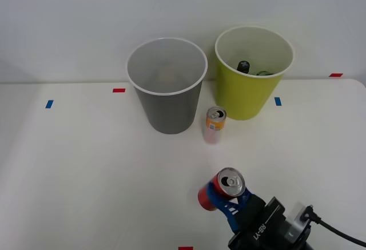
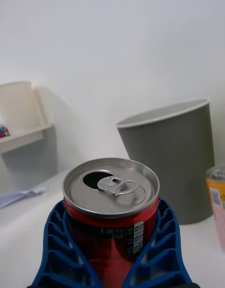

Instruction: Put cans in the gray bin, plastic bottles in the light green bin

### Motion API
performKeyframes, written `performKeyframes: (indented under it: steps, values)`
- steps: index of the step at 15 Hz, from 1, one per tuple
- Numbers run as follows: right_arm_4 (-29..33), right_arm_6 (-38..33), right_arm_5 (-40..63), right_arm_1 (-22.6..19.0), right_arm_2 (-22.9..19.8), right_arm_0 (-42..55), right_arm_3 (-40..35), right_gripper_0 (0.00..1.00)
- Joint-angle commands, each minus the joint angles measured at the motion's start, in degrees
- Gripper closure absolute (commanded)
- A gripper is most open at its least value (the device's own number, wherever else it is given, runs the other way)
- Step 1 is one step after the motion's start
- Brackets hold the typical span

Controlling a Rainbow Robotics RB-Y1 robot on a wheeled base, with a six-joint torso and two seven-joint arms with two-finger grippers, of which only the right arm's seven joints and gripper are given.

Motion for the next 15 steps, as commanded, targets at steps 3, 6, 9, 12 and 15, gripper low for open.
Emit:
performKeyframes:
  steps: [3,6,9,12,15]
  values:
    - [-1.7,-5.9,2.6,3.8,-1.8,-5.3,-6.0,1.0]
    - [-2.3,-5.5,15.3,10.4,-4.9,-10.5,-11.2,1.0]
    - [-1.6,-4.9,26.2,19.8,-8.1,-15.5,-12.1,1.0]
    - [-0.3,-3.8,38.1,28.8,-12.2,-21.6,-12.1,1.0]
    - [0.9,-2.7,49.8,35.2,-16.1,-27.3,-12.1,1.0]
